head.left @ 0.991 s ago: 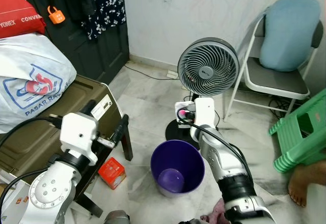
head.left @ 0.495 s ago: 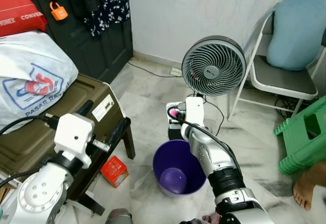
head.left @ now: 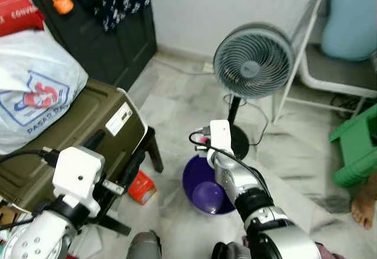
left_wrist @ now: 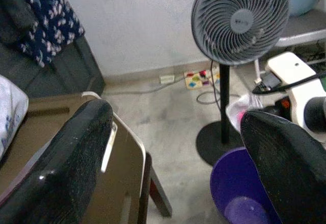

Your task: Clean up the room

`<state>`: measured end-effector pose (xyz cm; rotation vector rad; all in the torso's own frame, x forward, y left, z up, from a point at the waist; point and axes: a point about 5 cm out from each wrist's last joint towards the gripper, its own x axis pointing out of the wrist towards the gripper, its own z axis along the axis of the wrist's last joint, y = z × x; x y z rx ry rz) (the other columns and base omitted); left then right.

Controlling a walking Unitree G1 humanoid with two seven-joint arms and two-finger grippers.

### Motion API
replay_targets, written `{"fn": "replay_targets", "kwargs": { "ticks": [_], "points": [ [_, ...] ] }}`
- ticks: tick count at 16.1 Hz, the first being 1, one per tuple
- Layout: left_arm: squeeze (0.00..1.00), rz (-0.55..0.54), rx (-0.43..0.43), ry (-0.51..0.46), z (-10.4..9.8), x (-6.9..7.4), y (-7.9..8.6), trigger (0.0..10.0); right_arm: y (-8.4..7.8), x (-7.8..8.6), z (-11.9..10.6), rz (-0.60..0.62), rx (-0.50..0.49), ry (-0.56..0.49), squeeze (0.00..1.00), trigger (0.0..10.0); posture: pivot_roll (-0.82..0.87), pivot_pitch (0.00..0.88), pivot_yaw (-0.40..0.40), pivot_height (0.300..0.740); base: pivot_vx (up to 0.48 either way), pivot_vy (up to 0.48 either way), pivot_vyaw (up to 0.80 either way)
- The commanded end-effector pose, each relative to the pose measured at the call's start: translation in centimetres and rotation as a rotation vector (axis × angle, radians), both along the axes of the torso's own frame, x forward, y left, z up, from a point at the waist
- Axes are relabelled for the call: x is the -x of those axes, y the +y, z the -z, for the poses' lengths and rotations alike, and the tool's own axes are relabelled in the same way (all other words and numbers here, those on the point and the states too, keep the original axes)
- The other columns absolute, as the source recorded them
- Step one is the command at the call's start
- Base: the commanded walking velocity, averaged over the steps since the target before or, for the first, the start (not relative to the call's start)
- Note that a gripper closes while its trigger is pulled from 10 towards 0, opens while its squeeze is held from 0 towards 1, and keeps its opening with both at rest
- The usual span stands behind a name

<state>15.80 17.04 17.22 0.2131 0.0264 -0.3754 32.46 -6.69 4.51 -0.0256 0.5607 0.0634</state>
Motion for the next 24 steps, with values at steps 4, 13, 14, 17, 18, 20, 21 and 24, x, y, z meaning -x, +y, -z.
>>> {"fn": "replay_targets", "kwargs": {
  "ticks": [4,13,14,17,18,20,21,24],
  "points": [
    [0.0,-0.021,0.006,0.048,-0.1,1.9,-0.3,10.0,-2.5,-2.3,-2.7,0.148,0.129,-0.153,0.0,10.0,0.4,0.264,0.039,0.74,0.0,0.0,0.0],
    [0.0,-0.032,0.014,0.092,0.2,2.0,-0.3,10.0,-8.4,-3.1,-2.2,0.303,0.183,-0.142,0.0,10.0,0.37,0.276,0.041,0.74,0.0,0.0,0.0],
    [0.0,-0.027,0.019,0.091,0.2,1.8,-0.5,10.0,-8.7,-3.1,-2.2,0.305,0.184,-0.142,0.0,10.0,0.37,0.274,0.041,0.74,0.0,0.0,0.0],
    [0.0,-0.026,0.02,0.093,0.2,1.9,-0.5,10.0,-7.9,-3.3,-2.3,0.287,0.157,-0.156,0.0,10.0,0.38,0.27,0.037,0.74,0.0,0.0,0.0],
    [0.0,-0.03,0.017,0.093,0.2,1.9,-0.4,10.0,-7.6,-3.4,-2.4,0.279,0.148,-0.16,0.0,10.0,0.39,0.266,0.036,0.74,0.0,0.0,0.0],
    [0.0,-0.029,0.01,0.094,0.2,1.8,-0.4,10.0,-7.1,-3.5,-2.6,0.265,0.136,-0.168,0.0,10.0,0.39,0.266,0.036,0.74,0.0,0.0,0.0],
    [0.0,-0.017,0.002,0.097,0.2,1.9,-0.6,10.0,-6.9,-3.6,-2.7,0.256,0.117,-0.171,0.0,10.0,0.39,0.263,0.036,0.74,0.0,0.0,0.0],
    [0.0,-0.019,0.0,0.102,0.2,2.1,-0.6,10.0,-6.2,-3.1,-1.8,0.247,0.084,-0.12,0.0,10.0,0.4,0.267,0.043,0.74,0.0,0.0,0.0]
  ]
}}
